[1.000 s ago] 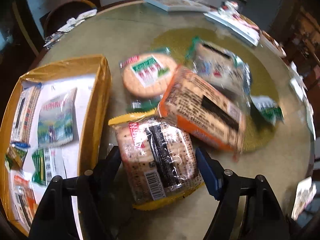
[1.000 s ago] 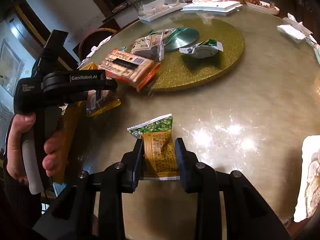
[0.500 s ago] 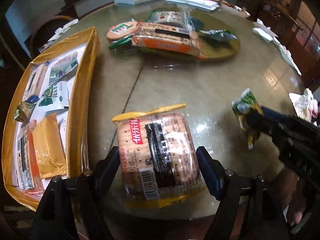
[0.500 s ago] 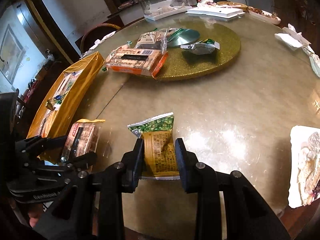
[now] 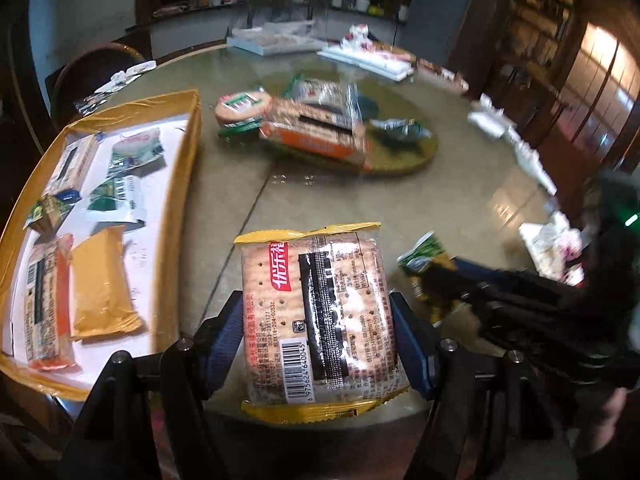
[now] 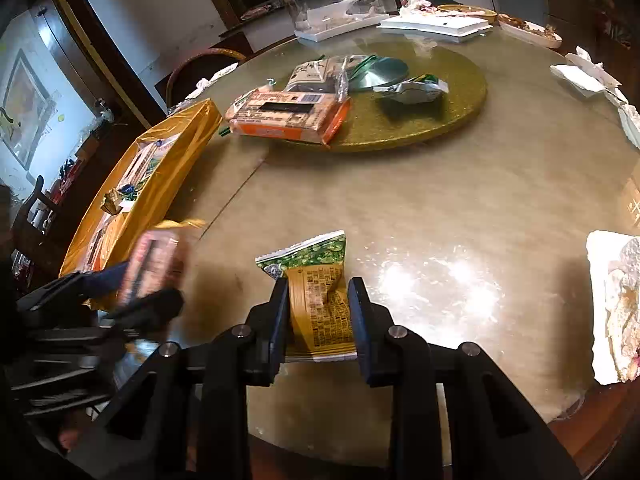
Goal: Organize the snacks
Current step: 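Carry both packets over the white tray to place them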
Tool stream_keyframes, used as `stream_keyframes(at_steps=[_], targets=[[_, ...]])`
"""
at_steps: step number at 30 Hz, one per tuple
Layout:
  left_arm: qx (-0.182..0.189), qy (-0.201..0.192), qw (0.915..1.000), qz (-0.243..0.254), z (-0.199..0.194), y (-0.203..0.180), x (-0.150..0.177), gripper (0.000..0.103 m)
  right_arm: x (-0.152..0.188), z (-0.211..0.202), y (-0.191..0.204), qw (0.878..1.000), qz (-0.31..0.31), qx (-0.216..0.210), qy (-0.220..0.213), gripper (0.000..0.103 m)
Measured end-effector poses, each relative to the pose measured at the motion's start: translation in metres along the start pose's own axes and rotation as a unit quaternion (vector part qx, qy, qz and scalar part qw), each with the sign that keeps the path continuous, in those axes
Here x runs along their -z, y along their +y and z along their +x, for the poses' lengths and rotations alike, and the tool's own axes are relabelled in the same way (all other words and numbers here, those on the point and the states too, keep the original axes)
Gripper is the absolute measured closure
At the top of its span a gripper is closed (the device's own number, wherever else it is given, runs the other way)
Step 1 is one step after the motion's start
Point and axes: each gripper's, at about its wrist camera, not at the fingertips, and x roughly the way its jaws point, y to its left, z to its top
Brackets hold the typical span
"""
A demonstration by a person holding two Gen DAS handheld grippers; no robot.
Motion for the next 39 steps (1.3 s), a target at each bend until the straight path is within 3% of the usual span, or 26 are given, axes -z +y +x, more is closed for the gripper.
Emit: stream_keyframes(at_steps=[6,15,19,22,29,33,36,39], targets=[[-0.001,-0.043,0.9979,-0.049,-0.043,0.04,-0.006,0.033,0.0,0.01,0.026,0.997,-0.058,0.041,0.01,0.069],[-0.024,-0.08,0.9906,-0.108,-0.074,0.097,-0.002,0.033,-0.003,0.014,0.031,0.998,-0.054,0.032,0.011,0.073],[-0.047,-0.087,0.9843,-0.146,-0.084,0.136,0.0,0.033,-0.007,0.005,0.038,0.999,-0.036,-0.01,-0.004,0.074],[-0.076,-0.092,0.9781,-0.17,-0.09,0.165,-0.001,0.033,-0.017,-0.01,0.074,0.995,-0.062,-0.066,-0.028,0.074],[-0.109,-0.076,0.9713,-0.197,-0.085,0.21,-0.004,0.033,-0.043,0.01,0.165,0.981,-0.13,-0.142,-0.019,0.074],[-0.109,-0.054,0.974,-0.191,-0.071,0.219,0.0,0.033,-0.06,0.042,0.201,0.977,-0.146,-0.157,0.005,0.074],[-0.119,-0.021,0.9764,-0.179,-0.054,0.221,0.001,0.033,-0.068,0.07,0.22,0.978,-0.149,-0.144,0.028,0.074],[-0.118,-0.011,0.9775,-0.175,-0.048,0.225,0.001,0.033,-0.074,0.094,0.235,0.977,-0.158,-0.134,0.044,0.074]])
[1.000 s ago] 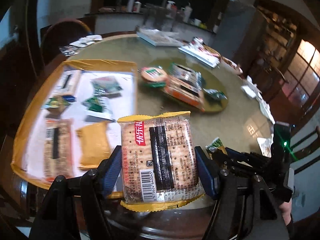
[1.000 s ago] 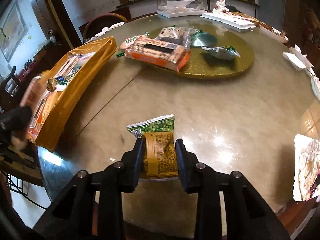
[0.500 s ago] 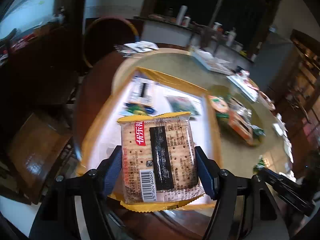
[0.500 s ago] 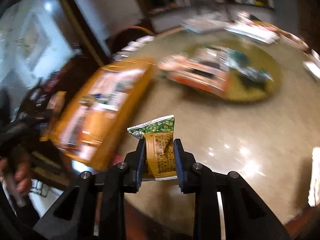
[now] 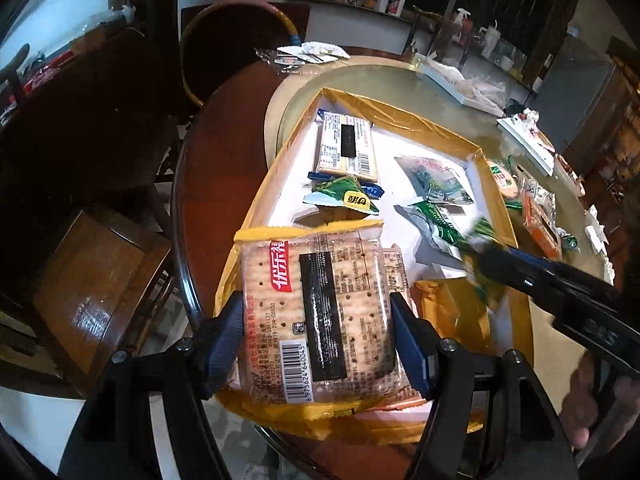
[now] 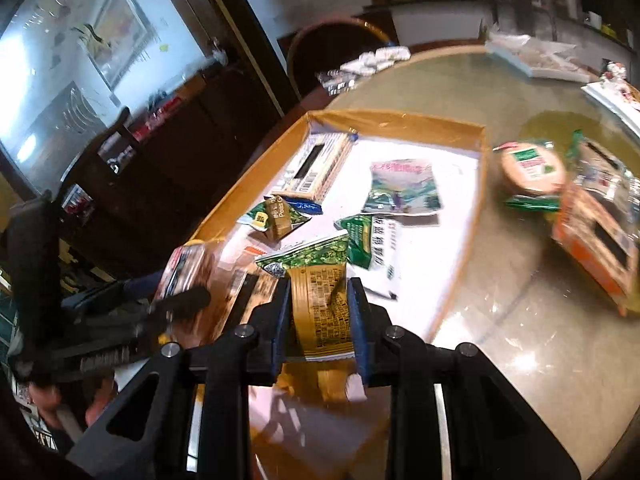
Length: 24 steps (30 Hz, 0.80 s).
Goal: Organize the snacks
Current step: 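Carry both packets over the white tray to place them, then open both grippers to drop the packets into the white tray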
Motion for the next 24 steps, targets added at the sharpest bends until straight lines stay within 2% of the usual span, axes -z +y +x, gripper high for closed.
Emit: stream_keyframes(at_steps=[3,8,10,12,13,14,15,17,20,22,24], targets=[[-0.012,0.004,0.9999,0.008,0.004,-0.002,0.0,0.033,-0.006,0.015,0.007,1.0,-0.012,0.023,0.005,0.073],[-0.019,0.005,0.9996,0.022,0.007,-0.007,-0.001,0.033,-0.006,0.022,0.0,1.0,0.008,0.023,0.008,0.071],[-0.004,-0.005,1.0,0.001,0.002,-0.003,-0.002,0.033,-0.005,0.016,-0.005,1.0,0.022,0.001,0.0,0.063],[0.019,-0.045,0.9981,-0.038,-0.013,0.005,0.0,0.024,-0.004,0.004,-0.011,0.999,0.035,-0.016,-0.015,0.054],[0.024,-0.056,0.9971,-0.046,-0.019,0.006,0.001,0.018,-0.002,-0.005,-0.013,0.999,0.035,-0.024,-0.025,0.054],[0.027,-0.064,0.9964,-0.049,-0.023,0.005,0.002,0.018,0.0,-0.018,-0.016,0.998,0.035,-0.031,-0.039,0.053],[0.025,-0.064,0.9966,-0.046,-0.025,0.003,0.003,0.018,0.002,-0.028,-0.019,0.998,0.037,-0.034,-0.048,0.047],[0.014,-0.064,0.9968,-0.047,-0.03,-0.003,0.004,0.018,0.009,-0.048,-0.031,0.996,0.052,-0.038,-0.067,0.042],[0.025,-0.097,0.9942,-0.041,-0.049,-0.018,0.007,0.018,0.021,-0.078,-0.065,0.991,0.094,-0.03,-0.089,0.042],[0.044,-0.116,0.9919,-0.026,-0.062,-0.037,0.008,0.018,0.026,-0.096,-0.094,0.988,0.12,-0.016,-0.101,0.042],[0.071,-0.116,0.9906,-0.012,-0.064,-0.057,0.006,0.018,0.031,-0.114,-0.129,0.981,0.155,0.023,-0.116,0.042]])
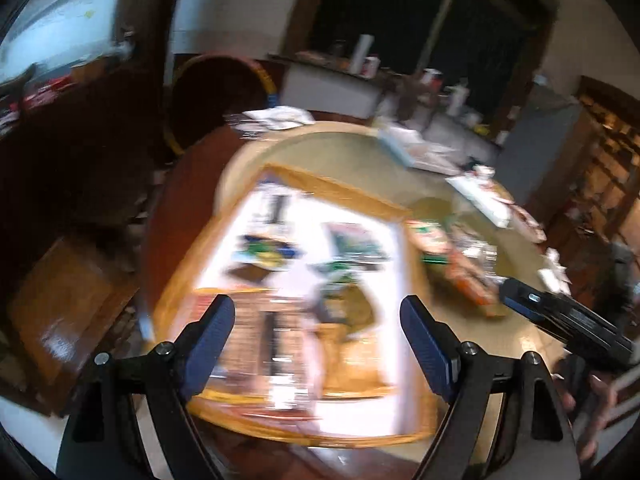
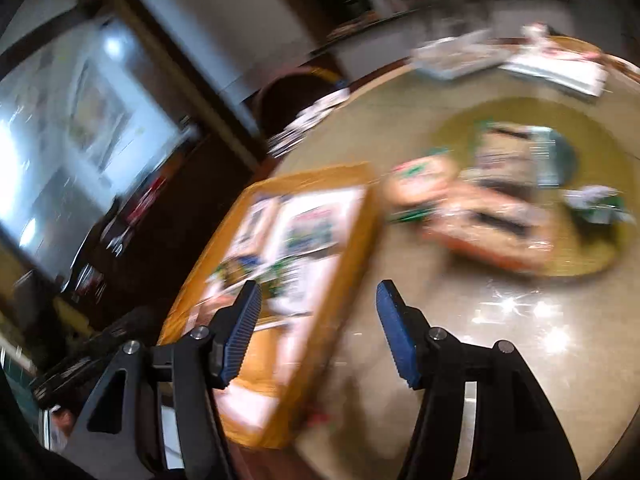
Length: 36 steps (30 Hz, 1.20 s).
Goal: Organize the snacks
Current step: 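Open both grippers to drop the packets into the white tray, then grasp a long cracker pack with the left gripper while the right grasps a white-green sachet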
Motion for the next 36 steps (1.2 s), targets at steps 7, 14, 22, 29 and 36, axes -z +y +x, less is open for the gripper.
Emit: stream_keyframes(at_steps=[7,14,22,29,36], targets=[[0.074,0.061,0.9949,0.031,0.03,-0.067,0.007,0.018,-0.026,-0.026,-0.124,0.98,0.169,0.098,-0.044,0.042],[0.081,0.093,0.9915,0.044,0.049,-0.103,0.024,0.018,-0.057,-0.005,-0.186,0.96,0.233,0.155,-0.027,0.042],[0.071,0.101,0.9902,0.065,0.047,-0.116,0.032,0.018,-0.069,0.03,-0.189,0.956,0.212,0.204,-0.004,0.045],[0.075,0.11,0.9881,0.077,0.06,-0.132,0.02,0.018,-0.055,0.025,-0.182,0.959,0.188,0.212,0.008,0.075],[0.08,0.176,0.9778,0.081,0.132,-0.161,-0.01,0.018,0.0,-0.011,-0.16,0.971,0.162,0.175,0.018,0.078]])
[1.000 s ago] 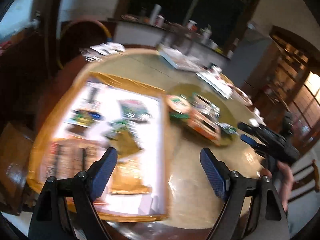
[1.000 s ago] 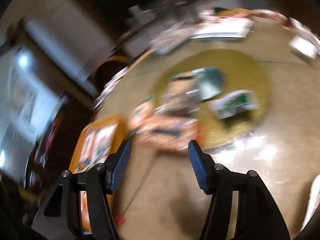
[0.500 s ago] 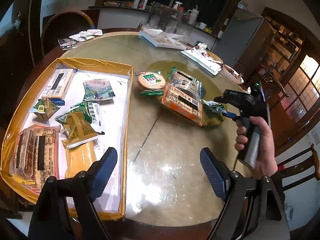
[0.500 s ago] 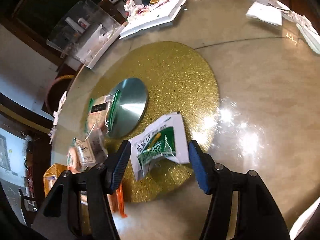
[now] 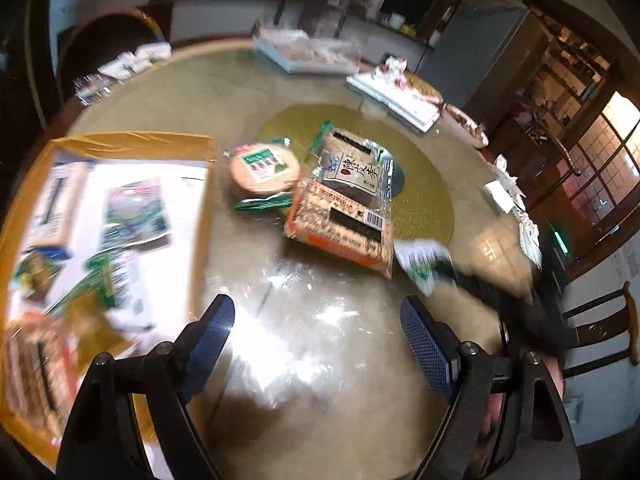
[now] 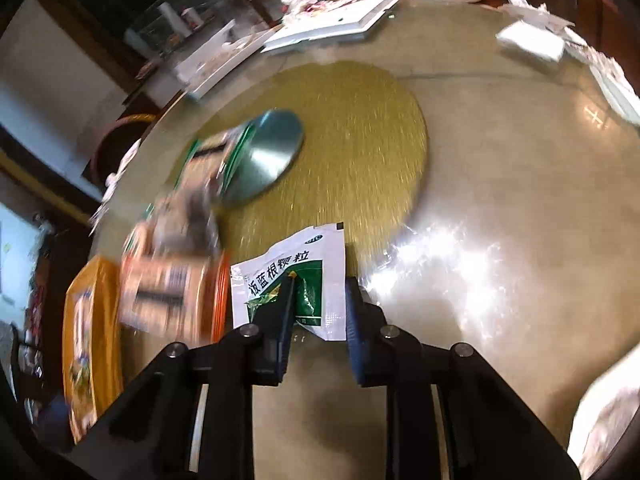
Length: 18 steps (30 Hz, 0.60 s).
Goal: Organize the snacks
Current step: 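Grasp a long cracker pack with the left gripper while the right grasps a white-green sachet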
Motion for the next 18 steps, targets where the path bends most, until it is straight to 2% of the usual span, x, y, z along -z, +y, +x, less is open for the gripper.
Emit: stream_keyframes(at_steps=[3,8,11,13,15,18], targets=[[-0.018,0.022,0.9995,-0.014,0.031,-0.003,-0.021,0.018,0.029,-0.02,-0.006,1.0,-0.013,0.001,-0.013,0.078],[-0.063,0.005,0.998,-0.004,0.056,-0.016,-0.055,0.019,0.06,-0.04,-0.013,0.999,-0.031,-0.008,-0.015,0.077],[-0.1,-0.019,0.9932,0.056,0.065,-0.041,-0.072,0.019,0.064,-0.042,-0.017,0.999,-0.038,-0.016,-0.017,0.078],[-0.103,-0.014,0.9874,0.12,0.08,-0.059,-0.078,0.019,0.063,-0.042,-0.017,0.999,-0.039,-0.02,-0.016,0.078],[-0.093,0.014,0.9813,0.168,0.101,-0.07,-0.081,0.019,0.064,-0.043,-0.019,0.999,-0.035,-0.027,-0.014,0.078],[-0.06,0.069,0.9777,0.189,0.123,-0.072,-0.075,0.019,0.064,-0.043,-0.02,0.999,-0.035,-0.033,-0.014,0.078]])
